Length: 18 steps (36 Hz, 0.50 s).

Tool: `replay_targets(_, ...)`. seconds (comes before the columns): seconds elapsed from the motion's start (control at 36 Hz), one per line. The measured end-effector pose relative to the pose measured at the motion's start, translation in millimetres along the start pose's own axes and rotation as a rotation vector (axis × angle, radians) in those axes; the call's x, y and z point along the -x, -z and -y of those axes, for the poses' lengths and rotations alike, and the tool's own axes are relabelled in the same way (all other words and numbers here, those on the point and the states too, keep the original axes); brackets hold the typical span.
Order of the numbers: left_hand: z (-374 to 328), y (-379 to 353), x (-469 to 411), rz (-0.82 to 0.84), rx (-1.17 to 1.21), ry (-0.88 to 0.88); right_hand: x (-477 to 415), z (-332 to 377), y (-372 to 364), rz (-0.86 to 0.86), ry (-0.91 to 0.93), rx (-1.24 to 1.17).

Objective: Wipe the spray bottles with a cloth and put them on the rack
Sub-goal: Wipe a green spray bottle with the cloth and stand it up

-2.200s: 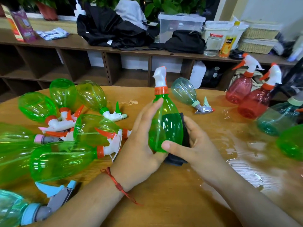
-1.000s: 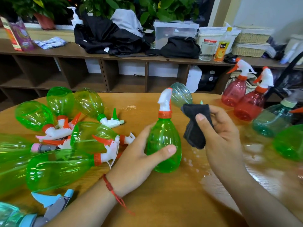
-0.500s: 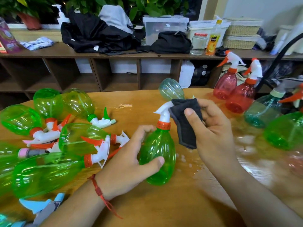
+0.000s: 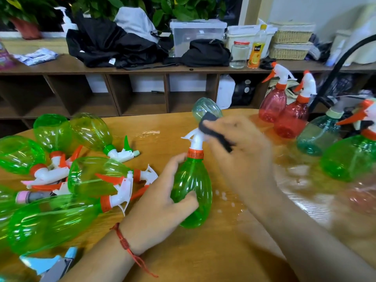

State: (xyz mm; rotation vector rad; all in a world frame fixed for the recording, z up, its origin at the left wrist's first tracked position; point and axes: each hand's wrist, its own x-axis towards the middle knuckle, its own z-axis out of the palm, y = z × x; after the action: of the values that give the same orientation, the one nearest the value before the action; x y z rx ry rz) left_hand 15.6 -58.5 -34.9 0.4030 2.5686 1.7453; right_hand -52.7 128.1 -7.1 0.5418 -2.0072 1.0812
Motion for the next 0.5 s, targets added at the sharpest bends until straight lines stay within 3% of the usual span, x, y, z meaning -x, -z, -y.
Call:
replay_targets(0.19, 3.7, 2.8, -3.3, -0.058, 0.039, -0.011, 9.4, -0.8, -6.4, 0.296, 0.086, -0.104)
replay_targets(0.36, -1.9, -1.5, -1.1, 0.014, -0.023, 0.032, -1.9, -7.5, 3.1, 0.073, 0.023, 0.035)
replay_targets(0.5, -5.7, -1.5, -0.9, -0.042, -0.054, 0.009, 10.6, 4.9, -6.5, 0.271, 0.128, -0.056)
